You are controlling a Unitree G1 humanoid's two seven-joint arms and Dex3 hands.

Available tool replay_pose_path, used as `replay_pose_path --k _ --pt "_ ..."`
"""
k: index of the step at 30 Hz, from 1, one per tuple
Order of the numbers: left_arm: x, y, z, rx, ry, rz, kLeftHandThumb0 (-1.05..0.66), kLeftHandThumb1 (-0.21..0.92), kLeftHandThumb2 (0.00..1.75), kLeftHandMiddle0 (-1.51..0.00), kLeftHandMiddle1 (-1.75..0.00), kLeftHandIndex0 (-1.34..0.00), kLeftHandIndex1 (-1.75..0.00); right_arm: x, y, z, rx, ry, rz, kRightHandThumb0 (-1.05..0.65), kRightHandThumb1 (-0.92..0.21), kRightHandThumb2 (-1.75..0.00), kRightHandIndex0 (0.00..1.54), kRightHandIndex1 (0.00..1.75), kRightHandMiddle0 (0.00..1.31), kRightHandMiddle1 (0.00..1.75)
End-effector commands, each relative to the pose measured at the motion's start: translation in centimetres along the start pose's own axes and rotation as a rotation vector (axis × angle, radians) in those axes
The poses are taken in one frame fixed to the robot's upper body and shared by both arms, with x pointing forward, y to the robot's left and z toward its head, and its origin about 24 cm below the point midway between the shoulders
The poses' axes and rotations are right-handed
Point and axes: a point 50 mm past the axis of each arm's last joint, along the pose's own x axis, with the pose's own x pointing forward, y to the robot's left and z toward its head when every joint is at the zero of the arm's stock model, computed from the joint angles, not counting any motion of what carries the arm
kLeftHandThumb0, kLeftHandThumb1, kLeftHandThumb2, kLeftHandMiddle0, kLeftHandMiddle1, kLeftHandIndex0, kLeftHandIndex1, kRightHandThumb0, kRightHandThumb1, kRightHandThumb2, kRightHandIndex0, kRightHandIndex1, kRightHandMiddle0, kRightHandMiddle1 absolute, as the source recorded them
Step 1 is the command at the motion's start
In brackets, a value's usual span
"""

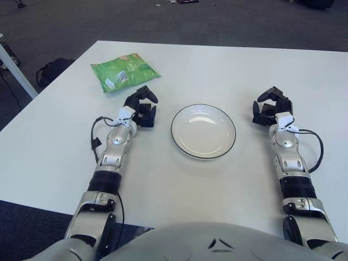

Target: Put the snack into the plate.

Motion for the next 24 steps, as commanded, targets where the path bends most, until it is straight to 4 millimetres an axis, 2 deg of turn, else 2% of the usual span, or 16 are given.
replay_pose_path --k 1,5,8,14,24 --pt "-1.4 0.1 -2.8 0.061 0.107 0.005 -0.49 0.30 1.33 -1.32 -1.75 -0.63 -1.75 -2.2 0.9 -3.9 -0.049 0.171 0.044 -0.49 -0.30 -1.33 1.19 1.75 0.63 1.75" --pt "-0.7 0.8 -1.8 0.094 0.039 0.013 -0.50 0.28 1.36 -1.32 -1.75 -0.64 -1.75 -2.1 1.0 -3.8 -0.054 0.167 0.042 -0.49 -0.30 -1.34 1.20 1.75 0.63 1.75" --pt "0.2 2.4 0.3 0.159 -0.057 0.028 -0.50 0.27 1.38 -1.32 -1.75 -0.66 -1.75 -2.0 1.3 -3.7 -0.067 0.165 0.049 -0.49 -0.29 -1.34 1.20 1.75 0.63 1.75" --pt "1.8 4.1 4.0 0.318 -0.163 0.030 -0.51 0.24 1.41 -1.33 -1.75 -0.68 -1.75 -2.1 1.5 -3.7 -0.092 0.159 0.057 -0.49 -0.30 -1.34 1.17 1.75 0.63 1.75" --pt "2.8 5.8 6.1 0.473 -0.205 0.019 -0.51 0.24 1.41 -1.33 -1.75 -0.68 -1.75 -2.2 1.9 -3.8 -0.104 0.141 0.059 -0.49 -0.31 -1.33 1.17 1.75 0.62 1.75"
